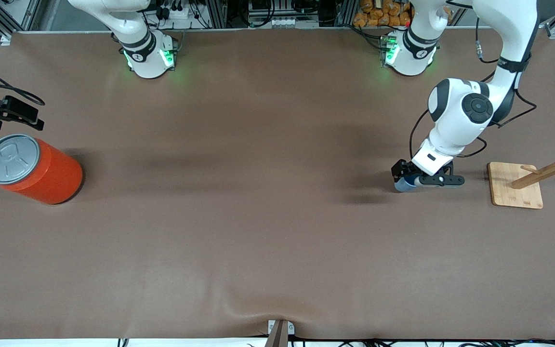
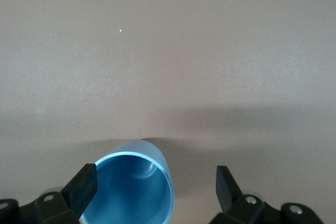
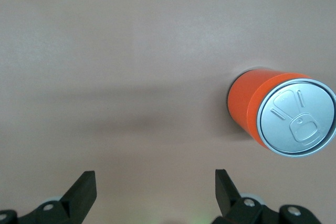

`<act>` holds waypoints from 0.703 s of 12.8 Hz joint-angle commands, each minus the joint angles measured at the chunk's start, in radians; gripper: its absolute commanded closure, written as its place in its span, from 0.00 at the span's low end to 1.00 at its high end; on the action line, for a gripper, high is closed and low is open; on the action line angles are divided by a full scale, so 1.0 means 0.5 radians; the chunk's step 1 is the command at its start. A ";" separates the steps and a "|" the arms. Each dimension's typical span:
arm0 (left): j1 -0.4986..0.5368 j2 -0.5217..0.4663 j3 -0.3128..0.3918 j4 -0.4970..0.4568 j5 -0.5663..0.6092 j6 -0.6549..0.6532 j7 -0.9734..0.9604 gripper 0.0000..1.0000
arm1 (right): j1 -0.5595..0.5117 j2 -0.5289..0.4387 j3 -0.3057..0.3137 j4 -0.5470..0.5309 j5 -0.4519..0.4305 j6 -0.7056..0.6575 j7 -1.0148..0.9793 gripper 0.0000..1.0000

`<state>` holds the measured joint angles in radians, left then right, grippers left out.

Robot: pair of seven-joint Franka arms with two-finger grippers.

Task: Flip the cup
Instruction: 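Lower the upright cup onto the table beside the wooden stand, then open the left gripper to release the cup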

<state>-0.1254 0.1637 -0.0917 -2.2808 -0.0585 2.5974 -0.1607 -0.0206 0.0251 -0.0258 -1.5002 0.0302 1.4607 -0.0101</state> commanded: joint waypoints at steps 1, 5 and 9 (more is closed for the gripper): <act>0.027 -0.064 -0.025 0.232 0.050 -0.389 -0.050 0.00 | -0.023 -0.004 0.015 0.027 -0.005 -0.035 -0.010 0.00; 0.024 -0.033 -0.022 0.735 0.053 -0.963 -0.044 0.00 | -0.020 -0.001 0.018 0.027 -0.005 -0.028 -0.010 0.00; 0.057 -0.033 -0.007 0.935 0.065 -1.092 -0.025 0.00 | -0.023 -0.001 0.018 0.027 -0.002 -0.031 -0.007 0.00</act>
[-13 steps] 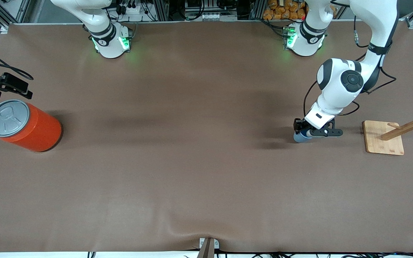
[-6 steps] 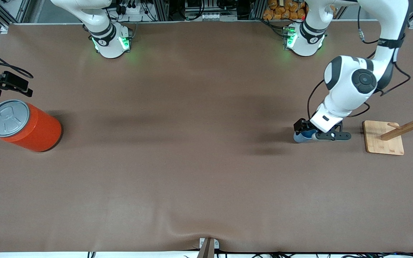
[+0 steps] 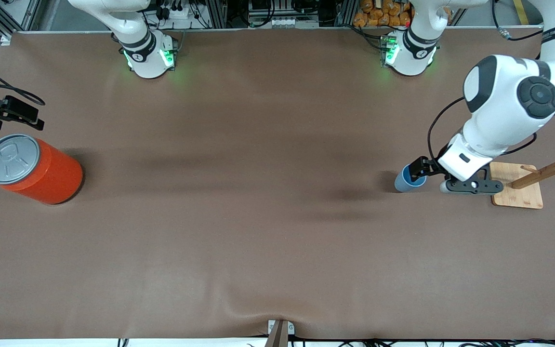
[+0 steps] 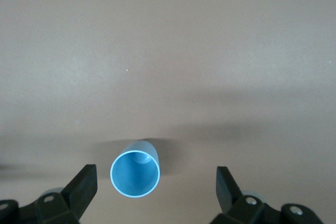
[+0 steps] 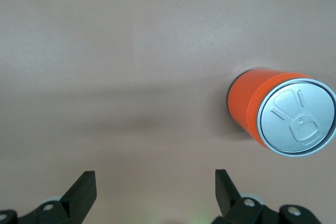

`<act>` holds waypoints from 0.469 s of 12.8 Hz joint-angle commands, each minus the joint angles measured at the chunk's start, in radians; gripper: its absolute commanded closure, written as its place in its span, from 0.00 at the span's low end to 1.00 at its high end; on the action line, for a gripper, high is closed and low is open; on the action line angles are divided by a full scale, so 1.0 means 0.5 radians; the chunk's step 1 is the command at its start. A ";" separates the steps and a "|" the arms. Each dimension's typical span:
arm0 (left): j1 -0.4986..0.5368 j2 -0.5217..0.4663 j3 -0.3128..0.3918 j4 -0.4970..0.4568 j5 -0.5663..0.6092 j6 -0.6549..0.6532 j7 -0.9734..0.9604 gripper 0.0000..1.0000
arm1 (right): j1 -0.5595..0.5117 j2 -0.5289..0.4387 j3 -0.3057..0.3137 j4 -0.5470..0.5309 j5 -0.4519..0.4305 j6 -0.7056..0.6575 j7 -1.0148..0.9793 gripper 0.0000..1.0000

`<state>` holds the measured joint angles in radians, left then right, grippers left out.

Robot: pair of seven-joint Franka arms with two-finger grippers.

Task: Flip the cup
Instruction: 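Open the left gripper to release the cup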

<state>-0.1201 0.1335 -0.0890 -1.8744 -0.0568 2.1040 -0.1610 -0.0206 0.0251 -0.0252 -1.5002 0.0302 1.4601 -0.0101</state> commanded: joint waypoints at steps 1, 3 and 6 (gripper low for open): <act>0.065 0.028 -0.012 0.186 0.061 -0.167 -0.022 0.00 | -0.020 -0.001 0.017 0.028 -0.002 -0.030 -0.007 0.00; 0.102 0.028 -0.012 0.309 0.061 -0.226 -0.022 0.00 | -0.017 0.002 0.017 0.028 -0.002 -0.030 -0.010 0.00; 0.175 0.024 -0.012 0.352 0.064 -0.247 -0.012 0.00 | -0.023 0.002 0.017 0.028 -0.002 -0.027 -0.007 0.00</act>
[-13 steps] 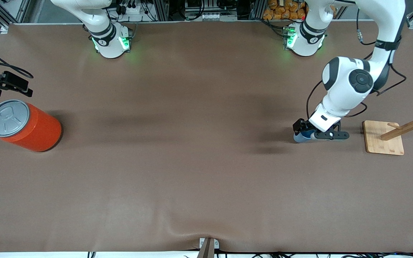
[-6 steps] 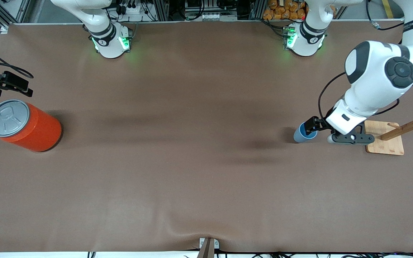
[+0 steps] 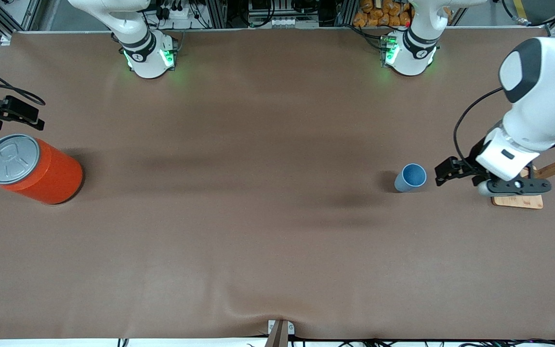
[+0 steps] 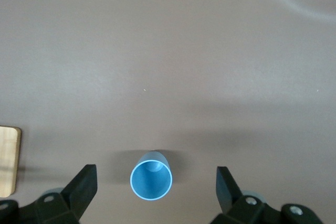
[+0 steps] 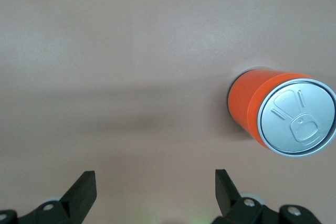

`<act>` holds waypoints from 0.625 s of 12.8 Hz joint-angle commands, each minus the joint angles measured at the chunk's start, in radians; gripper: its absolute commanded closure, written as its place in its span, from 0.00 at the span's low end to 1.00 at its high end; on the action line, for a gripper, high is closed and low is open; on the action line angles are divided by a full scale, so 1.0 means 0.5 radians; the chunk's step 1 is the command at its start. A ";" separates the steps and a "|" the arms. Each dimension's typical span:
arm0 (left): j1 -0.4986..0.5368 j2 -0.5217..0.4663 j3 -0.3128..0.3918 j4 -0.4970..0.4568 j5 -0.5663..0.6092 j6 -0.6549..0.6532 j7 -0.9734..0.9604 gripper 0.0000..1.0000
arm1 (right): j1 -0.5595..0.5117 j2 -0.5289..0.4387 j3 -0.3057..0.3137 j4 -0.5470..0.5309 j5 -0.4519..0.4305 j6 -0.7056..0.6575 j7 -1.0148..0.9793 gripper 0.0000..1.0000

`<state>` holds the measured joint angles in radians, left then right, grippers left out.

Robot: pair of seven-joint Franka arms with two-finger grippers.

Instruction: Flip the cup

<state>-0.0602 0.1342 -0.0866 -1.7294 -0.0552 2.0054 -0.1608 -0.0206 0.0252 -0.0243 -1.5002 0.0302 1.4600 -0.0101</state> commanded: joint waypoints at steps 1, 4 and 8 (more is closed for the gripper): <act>0.062 0.020 -0.017 0.075 0.058 -0.050 -0.013 0.00 | -0.020 0.002 0.015 0.028 -0.002 -0.027 -0.007 0.00; 0.123 -0.010 -0.029 0.093 0.037 -0.062 0.003 0.00 | -0.017 0.002 0.015 0.028 -0.002 -0.018 -0.007 0.00; 0.044 -0.154 0.078 0.096 0.037 -0.429 0.073 0.00 | -0.014 0.002 0.018 0.028 -0.002 -0.015 0.213 0.00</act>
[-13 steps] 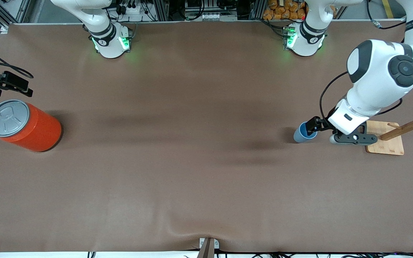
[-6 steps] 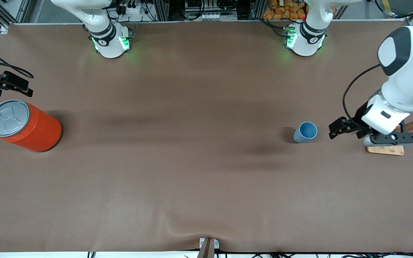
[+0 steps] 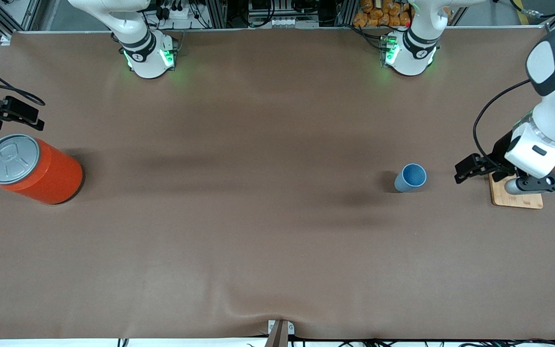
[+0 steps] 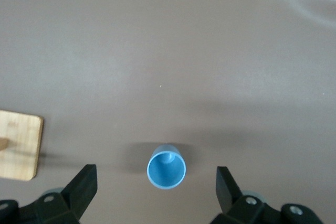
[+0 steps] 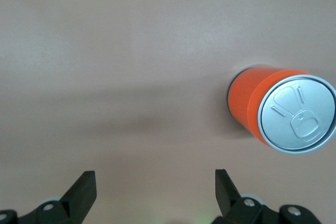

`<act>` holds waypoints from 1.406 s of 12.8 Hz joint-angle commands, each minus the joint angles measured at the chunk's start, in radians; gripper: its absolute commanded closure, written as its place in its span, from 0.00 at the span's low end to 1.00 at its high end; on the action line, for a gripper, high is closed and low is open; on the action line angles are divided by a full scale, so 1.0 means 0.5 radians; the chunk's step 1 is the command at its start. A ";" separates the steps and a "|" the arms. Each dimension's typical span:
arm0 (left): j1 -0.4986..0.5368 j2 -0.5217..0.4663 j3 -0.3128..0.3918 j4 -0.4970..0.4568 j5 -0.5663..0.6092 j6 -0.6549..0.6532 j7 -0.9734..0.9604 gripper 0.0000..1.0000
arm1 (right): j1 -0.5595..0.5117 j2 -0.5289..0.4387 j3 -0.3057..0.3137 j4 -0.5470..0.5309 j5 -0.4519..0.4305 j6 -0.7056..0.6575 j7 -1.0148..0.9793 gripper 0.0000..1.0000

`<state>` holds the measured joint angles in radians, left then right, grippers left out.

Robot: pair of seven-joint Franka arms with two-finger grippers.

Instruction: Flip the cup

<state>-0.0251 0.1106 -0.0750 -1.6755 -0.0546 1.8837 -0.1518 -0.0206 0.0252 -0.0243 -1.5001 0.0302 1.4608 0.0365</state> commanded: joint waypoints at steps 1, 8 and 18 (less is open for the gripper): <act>-0.030 -0.144 0.061 0.001 0.035 -0.245 0.064 0.00 | -0.014 0.002 0.018 0.027 -0.002 -0.019 0.120 0.00; -0.030 -0.430 0.125 0.013 0.069 -0.405 0.089 0.00 | -0.014 0.002 0.021 0.030 0.001 -0.025 0.117 0.00; -0.045 -0.378 0.300 0.136 0.171 -0.408 0.190 0.00 | -0.011 -0.007 0.021 0.024 0.001 -0.032 0.099 0.00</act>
<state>-0.0341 -0.0854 0.0325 -1.6469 0.0237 1.6983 -0.0636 -0.0204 0.0252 -0.0213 -1.5001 0.0302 1.4602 0.0754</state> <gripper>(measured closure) 0.000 0.000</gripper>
